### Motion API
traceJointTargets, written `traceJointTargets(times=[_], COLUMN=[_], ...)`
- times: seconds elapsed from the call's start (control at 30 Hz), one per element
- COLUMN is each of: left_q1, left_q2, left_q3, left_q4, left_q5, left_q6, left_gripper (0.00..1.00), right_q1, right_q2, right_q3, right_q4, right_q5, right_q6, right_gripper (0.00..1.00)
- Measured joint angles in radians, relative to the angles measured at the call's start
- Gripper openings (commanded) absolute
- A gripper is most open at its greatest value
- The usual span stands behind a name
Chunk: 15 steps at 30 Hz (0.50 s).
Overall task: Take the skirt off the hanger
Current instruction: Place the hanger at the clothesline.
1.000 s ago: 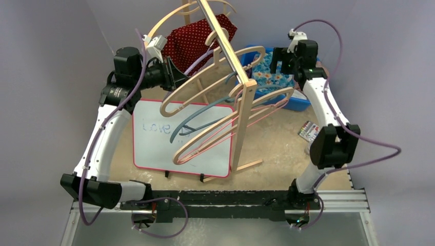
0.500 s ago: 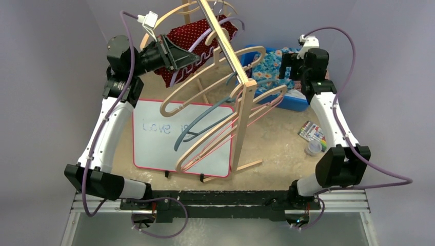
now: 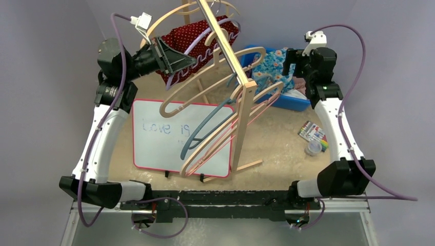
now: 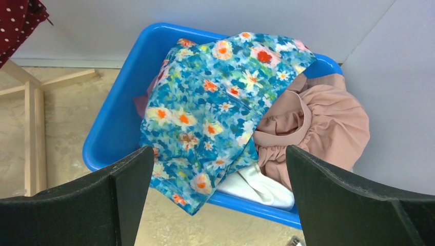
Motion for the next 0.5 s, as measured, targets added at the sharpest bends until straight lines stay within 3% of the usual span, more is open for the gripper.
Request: traceJointTargets(times=[0.5], left_q1=[0.000], left_q2=[-0.085], left_q3=[-0.043], left_q4=[-0.123], left_q5=[-0.060], left_q6=[0.045], left_gripper=[0.00], right_q1=[0.000], right_q2=[-0.076], right_q3=[0.000], right_q4=[0.003], right_q5=[0.000], right_q6=[-0.012], right_gripper=[0.99])
